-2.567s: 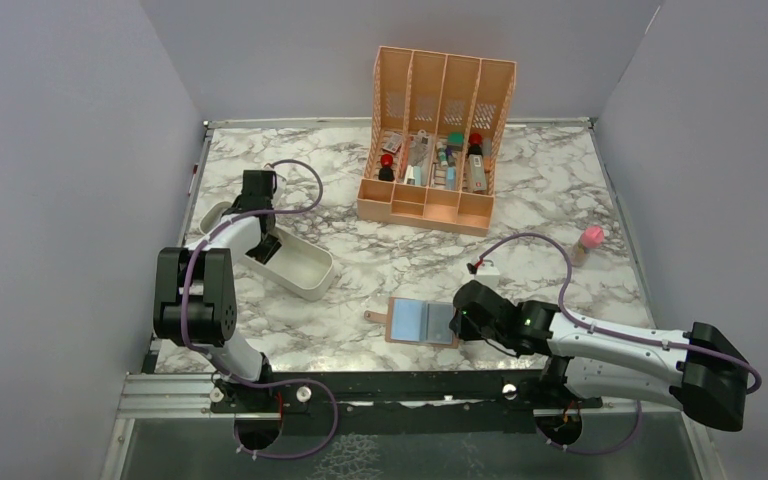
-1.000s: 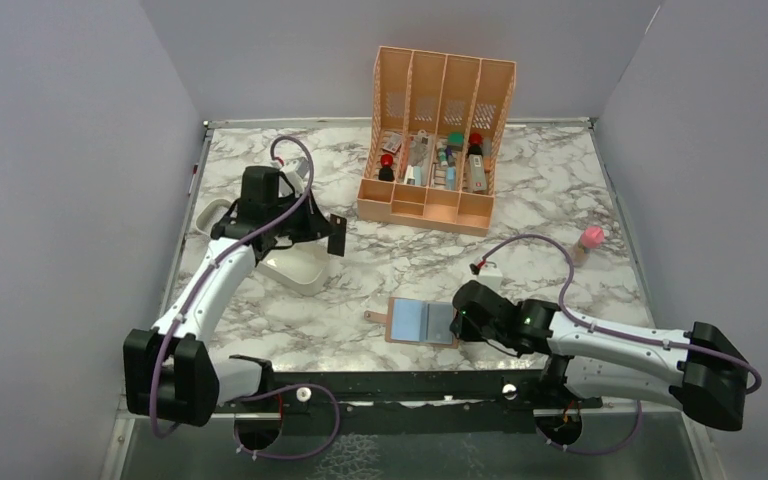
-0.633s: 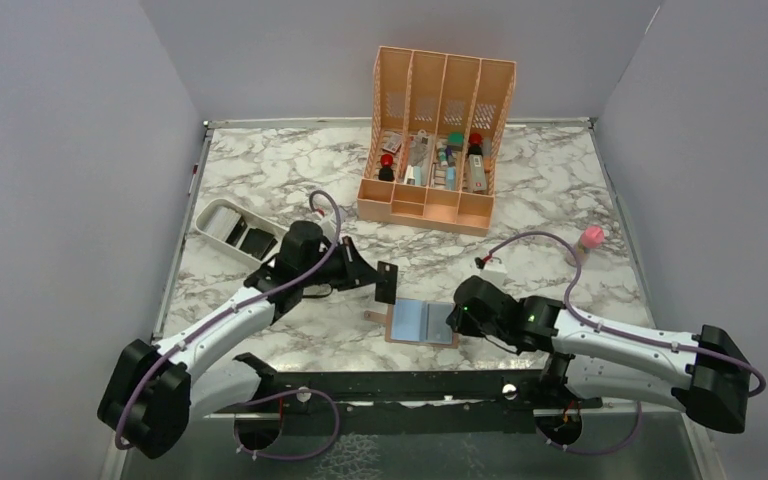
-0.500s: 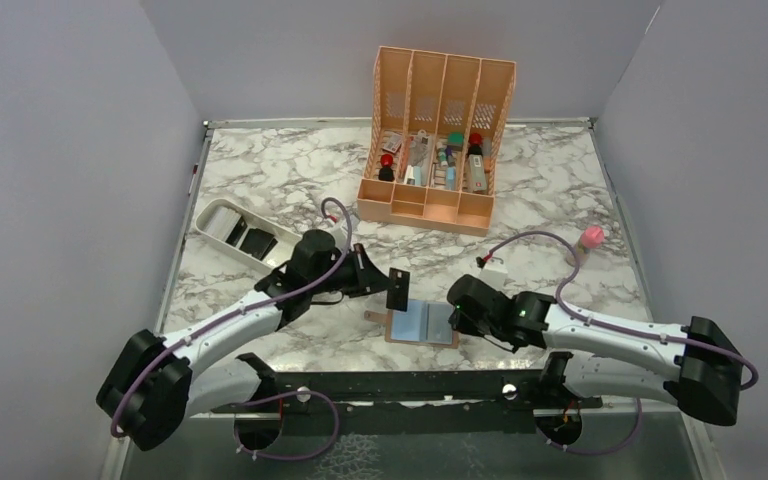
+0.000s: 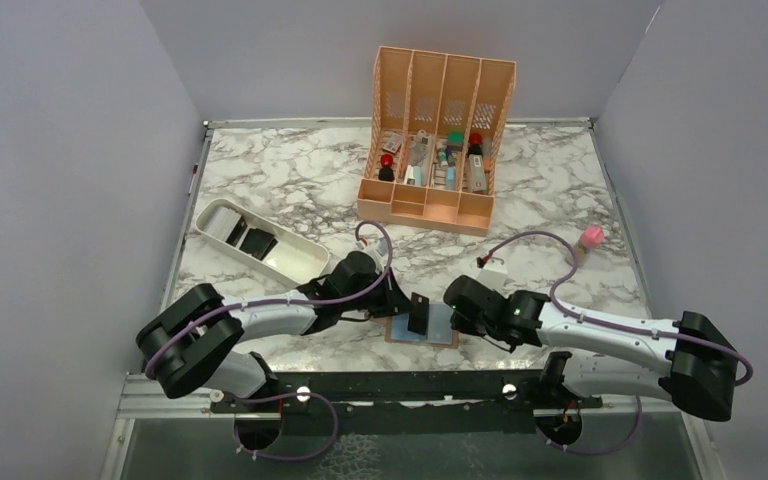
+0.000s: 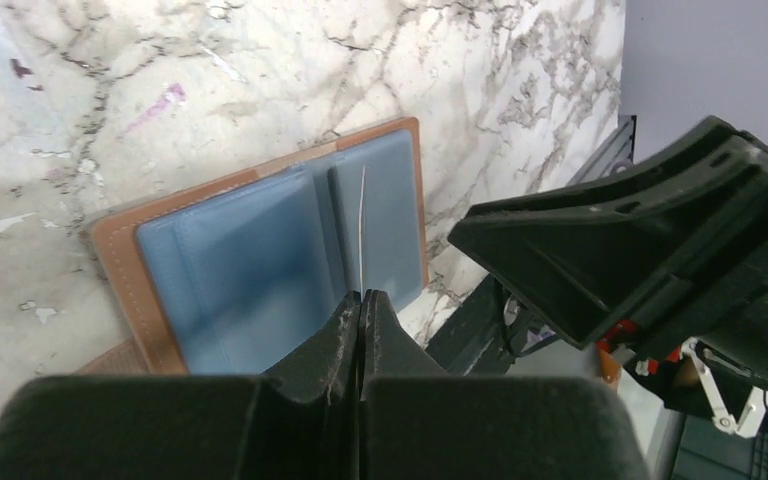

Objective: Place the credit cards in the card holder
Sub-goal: Insert the credit card into the card holder.

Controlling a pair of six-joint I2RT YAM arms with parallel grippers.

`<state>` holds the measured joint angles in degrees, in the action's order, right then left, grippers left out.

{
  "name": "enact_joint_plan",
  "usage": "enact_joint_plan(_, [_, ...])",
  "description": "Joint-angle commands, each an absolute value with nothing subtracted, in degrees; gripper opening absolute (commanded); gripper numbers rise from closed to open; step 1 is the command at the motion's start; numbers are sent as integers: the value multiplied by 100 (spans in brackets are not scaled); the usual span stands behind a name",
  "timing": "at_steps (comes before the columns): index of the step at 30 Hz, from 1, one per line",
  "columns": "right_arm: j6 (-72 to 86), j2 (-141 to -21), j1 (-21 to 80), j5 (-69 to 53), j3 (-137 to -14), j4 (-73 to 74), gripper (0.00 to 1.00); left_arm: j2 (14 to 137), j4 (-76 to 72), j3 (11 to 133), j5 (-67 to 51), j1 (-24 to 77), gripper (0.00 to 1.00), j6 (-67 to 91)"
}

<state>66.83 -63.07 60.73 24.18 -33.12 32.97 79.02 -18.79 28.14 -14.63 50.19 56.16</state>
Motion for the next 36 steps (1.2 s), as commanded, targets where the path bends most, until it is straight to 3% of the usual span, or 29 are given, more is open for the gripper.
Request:
enact_joint_plan(1, [6417,-6220,6064,2553,-3269,3012,29,8054,-2477,2613,-1159,5069,0,5776])
enact_joint_plan(36, [6524,-6894,5957,2291,-2759,2583,24,8439,-2982,2232,-888,5266,0,6784])
